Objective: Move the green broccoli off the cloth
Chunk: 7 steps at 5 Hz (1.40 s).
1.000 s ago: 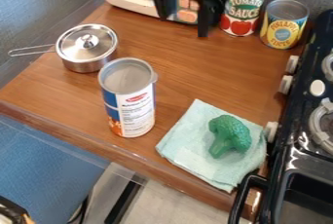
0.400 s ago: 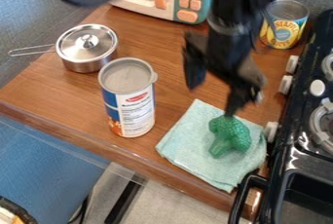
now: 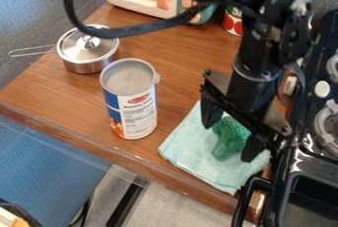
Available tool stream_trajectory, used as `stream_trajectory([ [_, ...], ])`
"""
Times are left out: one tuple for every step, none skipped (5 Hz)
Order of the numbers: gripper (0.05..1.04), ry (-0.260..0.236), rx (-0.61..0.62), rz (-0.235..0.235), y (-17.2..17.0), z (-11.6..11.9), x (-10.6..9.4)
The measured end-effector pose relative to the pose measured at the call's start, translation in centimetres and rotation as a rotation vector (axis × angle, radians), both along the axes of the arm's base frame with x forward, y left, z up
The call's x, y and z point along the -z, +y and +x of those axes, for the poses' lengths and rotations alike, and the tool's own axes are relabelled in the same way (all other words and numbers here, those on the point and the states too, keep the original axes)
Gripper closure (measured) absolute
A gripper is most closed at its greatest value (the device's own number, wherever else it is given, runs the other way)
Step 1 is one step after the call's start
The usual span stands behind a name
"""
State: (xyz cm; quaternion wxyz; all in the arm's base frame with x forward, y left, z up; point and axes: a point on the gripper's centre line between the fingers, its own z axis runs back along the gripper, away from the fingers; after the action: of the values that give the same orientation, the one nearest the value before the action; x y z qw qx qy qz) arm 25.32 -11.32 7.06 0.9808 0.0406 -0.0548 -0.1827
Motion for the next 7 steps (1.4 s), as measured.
stream_trajectory([
  [0.083,-0.023,-0.020,-0.001,0.1,0.3,0.0],
  [0.083,-0.016,-0.046,0.026,0.8,0.7,0.8],
  [0.083,-0.017,-0.072,0.058,1.9,1.2,1.5],
  [0.083,-0.019,-0.083,0.078,2.3,1.3,2.0],
  [0.119,0.006,-0.105,0.095,3.2,1.1,3.1],
  [0.401,0.010,-0.111,0.077,3.6,1.2,3.4],
  [0.705,0.010,-0.110,0.081,3.8,1.2,3.4],
])
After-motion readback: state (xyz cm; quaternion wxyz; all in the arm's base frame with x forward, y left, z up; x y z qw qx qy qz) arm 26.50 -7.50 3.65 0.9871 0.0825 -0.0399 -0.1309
